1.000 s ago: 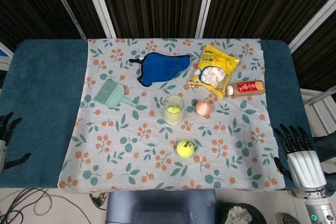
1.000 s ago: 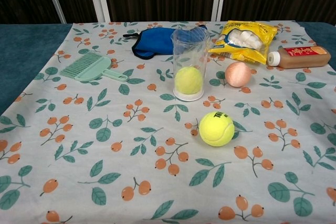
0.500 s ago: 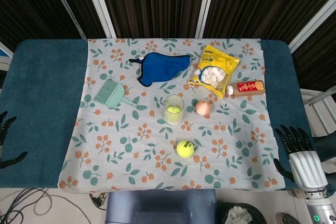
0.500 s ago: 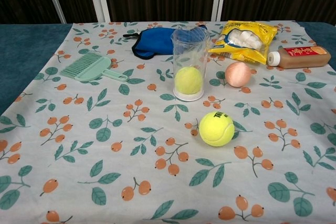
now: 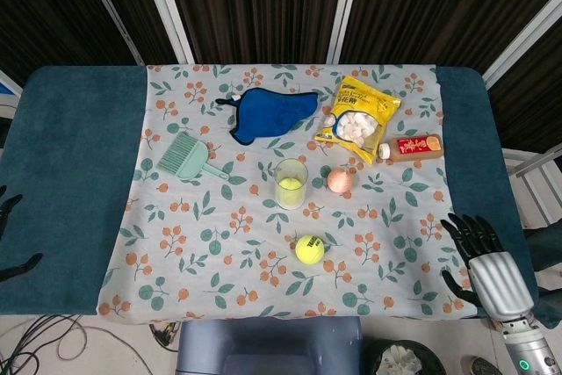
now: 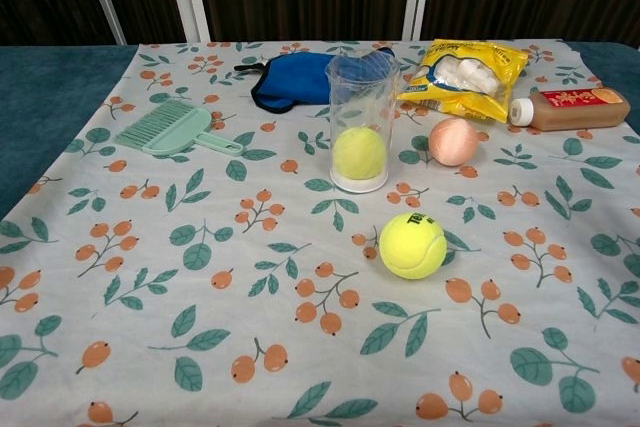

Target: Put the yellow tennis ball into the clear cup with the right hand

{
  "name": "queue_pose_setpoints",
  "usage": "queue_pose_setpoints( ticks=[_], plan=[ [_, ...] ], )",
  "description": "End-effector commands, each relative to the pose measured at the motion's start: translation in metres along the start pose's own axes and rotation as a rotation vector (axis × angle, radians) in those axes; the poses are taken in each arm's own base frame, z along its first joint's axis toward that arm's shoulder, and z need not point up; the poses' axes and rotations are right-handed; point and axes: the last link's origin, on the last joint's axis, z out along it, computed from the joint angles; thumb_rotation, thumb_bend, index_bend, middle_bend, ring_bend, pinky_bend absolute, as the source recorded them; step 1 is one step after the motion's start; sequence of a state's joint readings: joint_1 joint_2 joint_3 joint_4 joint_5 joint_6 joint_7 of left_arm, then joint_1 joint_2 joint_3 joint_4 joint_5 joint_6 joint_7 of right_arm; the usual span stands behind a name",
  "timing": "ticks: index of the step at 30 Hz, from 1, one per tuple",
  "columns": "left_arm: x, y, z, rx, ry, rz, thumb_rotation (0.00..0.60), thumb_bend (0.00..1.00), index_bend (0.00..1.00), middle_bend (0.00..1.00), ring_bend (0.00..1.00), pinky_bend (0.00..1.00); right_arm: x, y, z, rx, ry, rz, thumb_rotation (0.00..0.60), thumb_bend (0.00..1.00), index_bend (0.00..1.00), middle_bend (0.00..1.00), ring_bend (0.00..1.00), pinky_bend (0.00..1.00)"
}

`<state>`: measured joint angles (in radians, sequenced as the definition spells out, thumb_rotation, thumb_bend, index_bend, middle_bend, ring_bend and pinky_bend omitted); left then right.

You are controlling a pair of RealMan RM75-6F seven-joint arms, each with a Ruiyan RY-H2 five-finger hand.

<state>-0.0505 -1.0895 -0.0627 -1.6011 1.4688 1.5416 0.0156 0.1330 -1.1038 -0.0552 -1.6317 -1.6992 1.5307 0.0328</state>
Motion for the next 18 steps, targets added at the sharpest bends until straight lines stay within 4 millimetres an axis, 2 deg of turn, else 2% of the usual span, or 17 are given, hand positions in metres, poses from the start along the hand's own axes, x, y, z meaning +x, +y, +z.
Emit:
queue_pose_setpoints(
  ticks=[1, 4, 9, 12, 18],
  plan=[
    [0.0, 0.0, 0.0, 0.0, 0.001, -0.002, 0.6, 0.0, 0.14, 0.0, 0.0, 0.03, 0.006, -0.008, 0.014, 0.075, -0.052, 0.023, 0.6, 0.43, 0.02, 0.07, 0.03, 0.02],
    [0.0, 0.0, 0.0, 0.001, 0.002, -0.002, 0.6, 0.0, 0.13, 0.0, 0.0, 0.03, 0.013, -0.019, 0.03, 0.14, -0.075, -0.019, 0.6, 0.43, 0.02, 0.07, 0.03, 0.02],
    [-0.001, 0.0, 0.001, 0.008, 0.0, 0.004, 0.6, 0.0, 0.13, 0.0, 0.0, 0.03, 0.011, -0.047, 0.048, 0.231, -0.129, -0.041, 0.6, 0.43, 0.02, 0.07, 0.03, 0.02],
    [-0.001, 0.0, 0.001, 0.013, 0.001, 0.004, 0.6, 0.0, 0.13, 0.0, 0.0, 0.03, 0.006, -0.069, 0.061, 0.289, -0.166, -0.026, 0.6, 0.43, 0.02, 0.07, 0.03, 0.02],
    [-0.002, -0.002, 0.002, 0.025, -0.004, 0.004, 0.6, 0.0, 0.13, 0.0, 0.0, 0.03, -0.011, -0.099, 0.08, 0.346, -0.234, -0.021, 0.6, 0.43, 0.02, 0.07, 0.03, 0.02]
  ],
)
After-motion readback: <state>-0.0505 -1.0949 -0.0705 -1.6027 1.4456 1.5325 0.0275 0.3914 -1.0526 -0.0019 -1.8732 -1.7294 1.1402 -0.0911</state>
